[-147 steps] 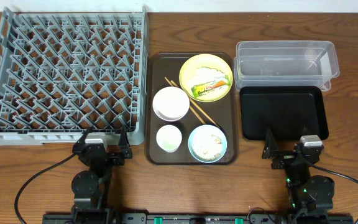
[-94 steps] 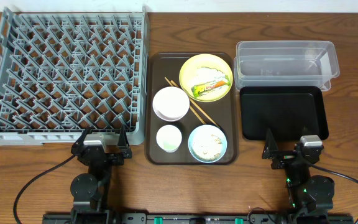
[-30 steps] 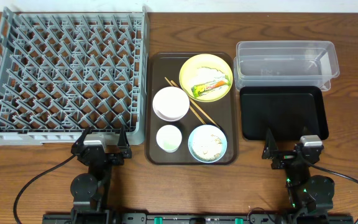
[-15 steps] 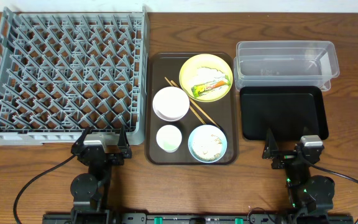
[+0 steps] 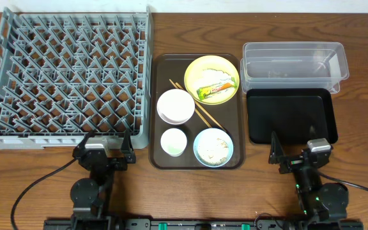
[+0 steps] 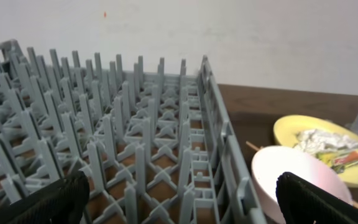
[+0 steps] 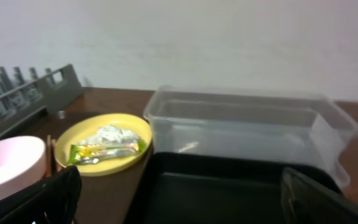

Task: Sort waste into correct bins and load items into the dishwasher

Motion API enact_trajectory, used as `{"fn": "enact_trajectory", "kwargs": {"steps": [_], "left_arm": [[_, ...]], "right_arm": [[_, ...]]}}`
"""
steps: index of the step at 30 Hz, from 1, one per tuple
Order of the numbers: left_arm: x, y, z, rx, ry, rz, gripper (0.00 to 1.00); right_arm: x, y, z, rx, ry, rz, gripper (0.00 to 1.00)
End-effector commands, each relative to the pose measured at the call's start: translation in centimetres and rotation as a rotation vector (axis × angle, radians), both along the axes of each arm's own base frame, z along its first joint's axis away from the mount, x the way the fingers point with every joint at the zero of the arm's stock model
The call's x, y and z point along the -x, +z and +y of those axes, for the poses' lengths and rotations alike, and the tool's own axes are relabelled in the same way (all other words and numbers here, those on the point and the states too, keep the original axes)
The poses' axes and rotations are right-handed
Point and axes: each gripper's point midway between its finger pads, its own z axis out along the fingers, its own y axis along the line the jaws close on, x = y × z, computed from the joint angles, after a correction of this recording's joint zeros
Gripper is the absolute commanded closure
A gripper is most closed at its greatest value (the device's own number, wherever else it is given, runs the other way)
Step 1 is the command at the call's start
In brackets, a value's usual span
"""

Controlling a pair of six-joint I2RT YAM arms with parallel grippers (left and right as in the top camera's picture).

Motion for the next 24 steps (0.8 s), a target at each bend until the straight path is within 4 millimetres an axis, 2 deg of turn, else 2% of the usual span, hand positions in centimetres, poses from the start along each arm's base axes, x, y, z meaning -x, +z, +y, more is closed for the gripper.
{"fn": "enact_trajectory", "kwargs": {"steps": [1, 8, 14, 20, 24], "left_arm": [[0.5, 5.4, -0.6, 0.019, -0.035, -0.086, 0.03], [0.7, 12.4, -1.8, 0.023, -0.103, -0.087, 0.03], [0.4, 16.8, -1.8, 0.025, -0.102, -0.026, 0.03], [-0.1, 18.8, -1.8, 0.028, -0.099, 0.114, 0.03], [-0.6, 19.6, -1.8, 0.031, -0.097, 0.223, 0.03]], "right_arm": [[1.1, 5.5, 1.1, 0.102, 0.071, -0.122, 0.01], [1.6, 11.7, 1.2, 0.165, 0.082, -0.123, 0.01], [0.6, 16.2, 2.9, 0.170, 0.185, -0.053, 0.01], [-1.2, 21.4, 6.2, 0.161, 0.385, -0.024, 0.01], [-4.1, 23.0, 7.8, 0.181, 0.485, 0.045, 0.01]]}}
